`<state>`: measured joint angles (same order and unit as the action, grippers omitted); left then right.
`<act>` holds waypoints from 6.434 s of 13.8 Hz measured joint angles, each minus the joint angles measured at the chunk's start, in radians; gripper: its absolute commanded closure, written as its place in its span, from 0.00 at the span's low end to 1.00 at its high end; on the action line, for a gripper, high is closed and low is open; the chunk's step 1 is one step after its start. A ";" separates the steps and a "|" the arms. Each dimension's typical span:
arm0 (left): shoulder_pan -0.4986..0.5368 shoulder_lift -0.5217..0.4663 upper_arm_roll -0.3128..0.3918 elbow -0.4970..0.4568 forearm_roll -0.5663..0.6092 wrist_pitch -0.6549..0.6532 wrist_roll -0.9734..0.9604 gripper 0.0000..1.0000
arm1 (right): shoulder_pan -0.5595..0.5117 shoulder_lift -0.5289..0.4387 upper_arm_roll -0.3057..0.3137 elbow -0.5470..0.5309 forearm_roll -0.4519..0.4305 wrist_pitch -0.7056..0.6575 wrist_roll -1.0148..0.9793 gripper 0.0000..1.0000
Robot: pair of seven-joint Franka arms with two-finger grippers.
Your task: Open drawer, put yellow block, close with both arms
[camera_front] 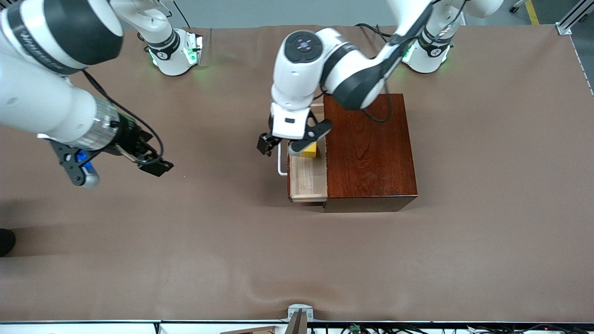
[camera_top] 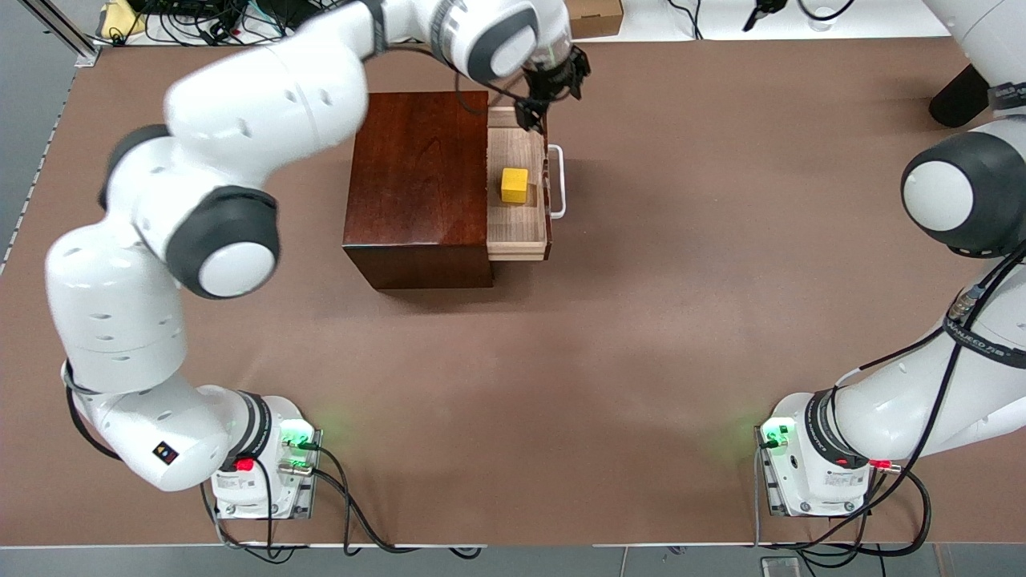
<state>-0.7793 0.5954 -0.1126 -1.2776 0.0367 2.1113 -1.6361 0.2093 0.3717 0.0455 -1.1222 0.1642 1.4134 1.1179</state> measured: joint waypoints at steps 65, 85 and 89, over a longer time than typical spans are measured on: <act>-0.184 0.192 0.197 0.116 0.077 -0.264 -0.651 0.00 | -0.284 -0.337 0.025 -0.314 -0.167 -0.009 -1.150 0.00; 0.366 -0.351 0.209 0.095 0.000 -0.760 0.745 0.00 | -0.284 -0.337 0.024 -0.314 -0.167 -0.009 -1.150 0.00; 0.459 -0.351 0.209 0.092 0.000 -0.766 0.983 0.00 | -0.284 -0.337 0.024 -0.314 -0.167 -0.009 -1.150 0.00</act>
<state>-0.3202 0.2447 0.0967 -1.1857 0.0369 1.3451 -0.6528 -0.0743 0.0344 0.0696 -1.4363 -0.0030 1.4049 -0.0322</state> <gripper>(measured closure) 0.000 0.000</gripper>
